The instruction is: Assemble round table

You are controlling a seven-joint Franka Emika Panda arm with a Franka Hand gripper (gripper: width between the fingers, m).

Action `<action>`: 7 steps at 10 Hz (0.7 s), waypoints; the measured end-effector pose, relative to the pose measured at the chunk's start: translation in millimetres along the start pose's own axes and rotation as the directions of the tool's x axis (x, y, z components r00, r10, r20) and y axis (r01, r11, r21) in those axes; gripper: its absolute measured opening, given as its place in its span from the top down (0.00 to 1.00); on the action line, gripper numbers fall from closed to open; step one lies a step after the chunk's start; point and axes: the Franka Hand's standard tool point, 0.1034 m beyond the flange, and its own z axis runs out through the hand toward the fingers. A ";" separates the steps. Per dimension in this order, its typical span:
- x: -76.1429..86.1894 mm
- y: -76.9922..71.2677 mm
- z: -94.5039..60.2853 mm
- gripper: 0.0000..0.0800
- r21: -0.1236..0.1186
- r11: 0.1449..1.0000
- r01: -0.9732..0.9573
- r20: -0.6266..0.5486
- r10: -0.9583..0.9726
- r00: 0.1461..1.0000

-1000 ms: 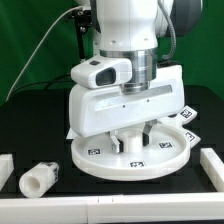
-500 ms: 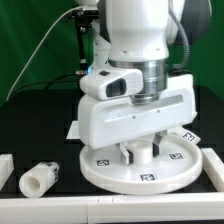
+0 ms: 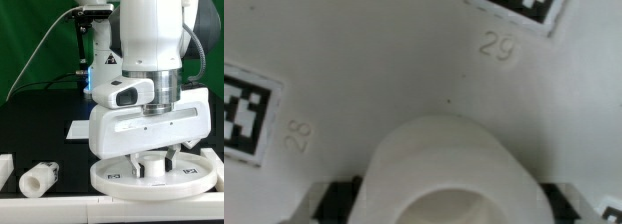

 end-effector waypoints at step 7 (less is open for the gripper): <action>-20.7 -7.7 2.2 0.49 -0.007 1.000 0.014 -0.012 -0.014 1.000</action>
Offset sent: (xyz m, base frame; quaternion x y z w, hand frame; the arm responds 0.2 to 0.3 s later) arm -0.0372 0.0042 -0.0089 -0.0052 -0.0033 0.0031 1.0000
